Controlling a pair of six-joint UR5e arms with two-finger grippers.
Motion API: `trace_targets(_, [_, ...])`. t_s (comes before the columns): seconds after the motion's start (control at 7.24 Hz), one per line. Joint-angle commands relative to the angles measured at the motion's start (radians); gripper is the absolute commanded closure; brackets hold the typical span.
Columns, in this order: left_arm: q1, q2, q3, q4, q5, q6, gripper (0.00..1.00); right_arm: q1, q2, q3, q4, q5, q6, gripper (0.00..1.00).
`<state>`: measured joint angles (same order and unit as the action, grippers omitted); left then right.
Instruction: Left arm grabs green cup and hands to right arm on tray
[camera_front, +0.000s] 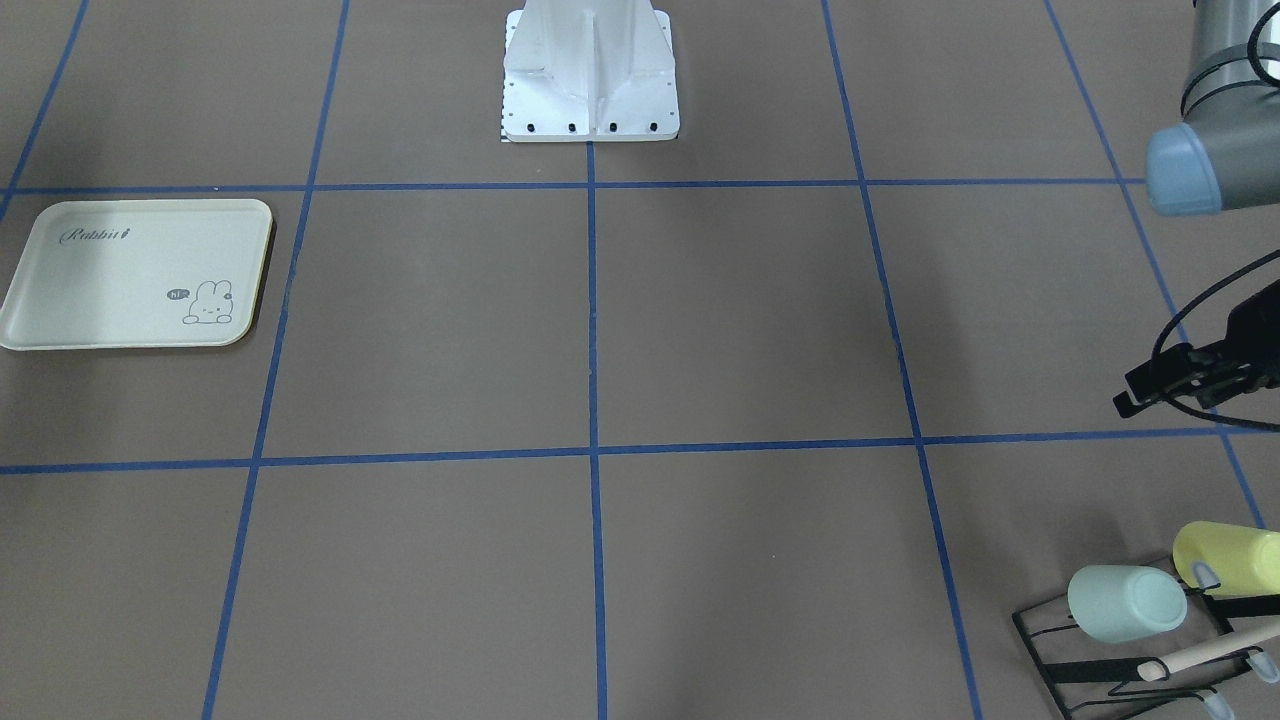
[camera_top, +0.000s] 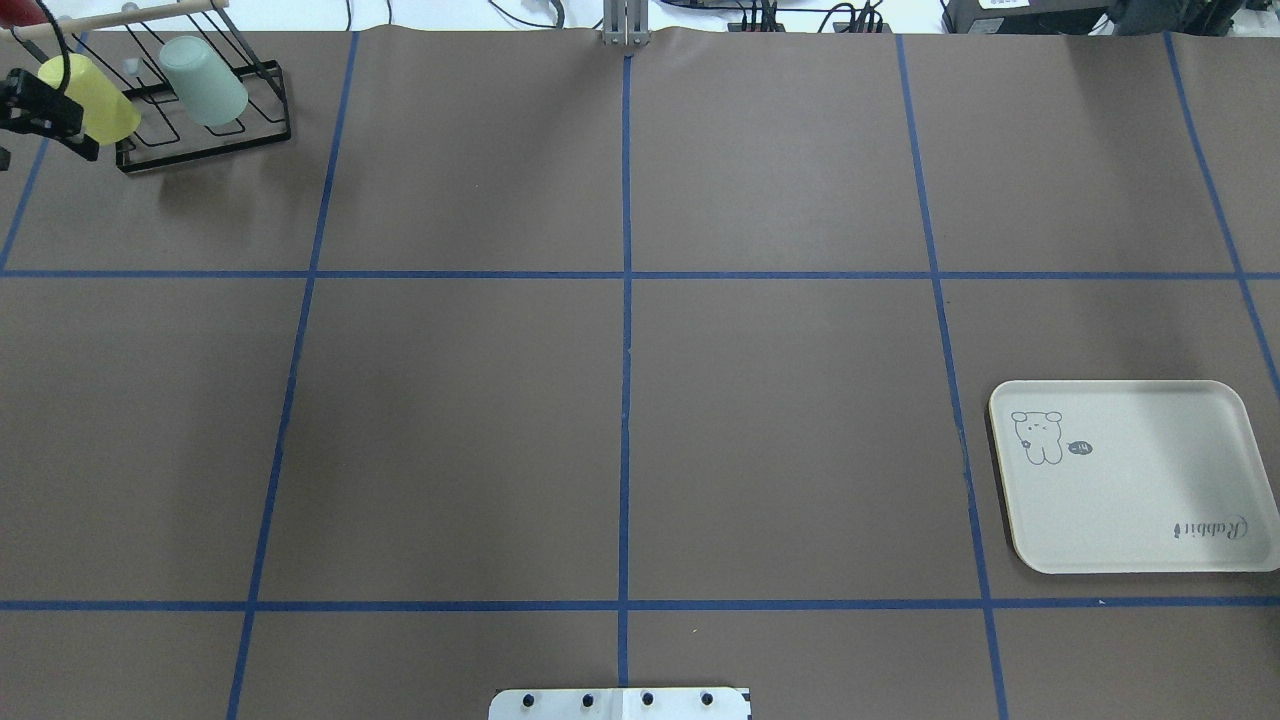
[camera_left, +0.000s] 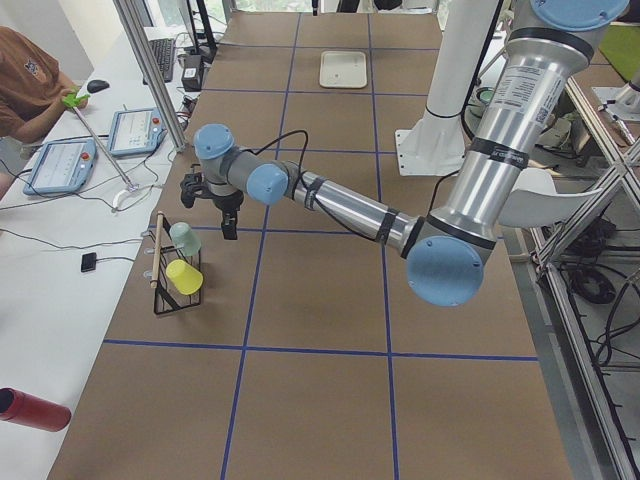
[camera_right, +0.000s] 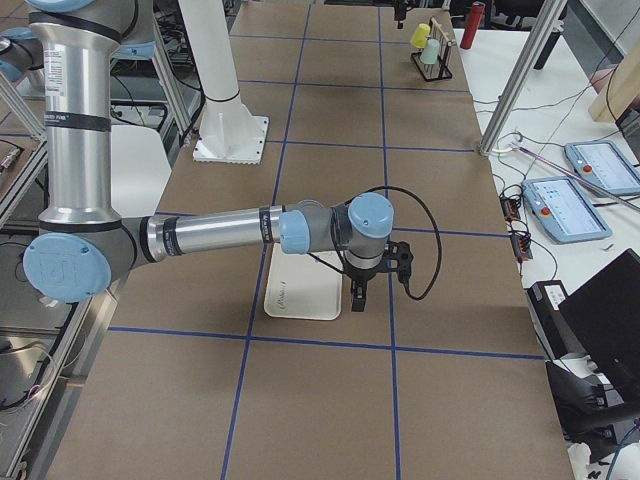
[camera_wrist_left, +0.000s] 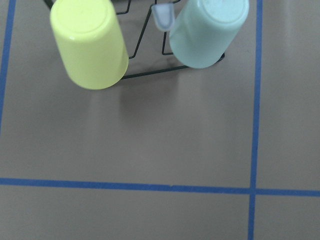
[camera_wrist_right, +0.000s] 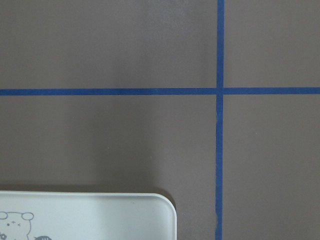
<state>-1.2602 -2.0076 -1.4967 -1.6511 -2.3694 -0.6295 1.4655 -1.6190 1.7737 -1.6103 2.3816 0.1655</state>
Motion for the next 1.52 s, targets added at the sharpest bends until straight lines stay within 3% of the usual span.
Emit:
trace_targets(0.0, [0.030,-0.065,0.084,-0.007,-0.007,-0.003,0.00,-0.002,0.002,-0.005,0.001,0.019,0.002,0.00])
trace_targets(0.41, [0.068,-0.149,0.191,-0.041,0.105,0.001,0.00,-0.008,0.008,-0.005,0.003,0.028,-0.004,0.00])
trace_targets(0.55, [0.068,-0.166,0.260,-0.115,0.151,-0.003,0.00,-0.011,0.007,-0.005,0.021,0.033,-0.011,0.00])
trace_targets(0.69, [0.080,-0.203,0.332,-0.159,0.171,-0.003,0.00,-0.013,-0.011,-0.014,0.108,0.033,-0.009,0.00])
trace_targets(1.1, [0.084,-0.241,0.380,-0.170,0.213,-0.039,0.09,-0.013,0.002,-0.062,0.144,0.034,-0.001,0.00])
trace_targets(1.38, [0.082,-0.264,0.444,-0.243,0.274,-0.056,0.08,-0.014,0.002,-0.063,0.142,0.037,-0.001,0.00])
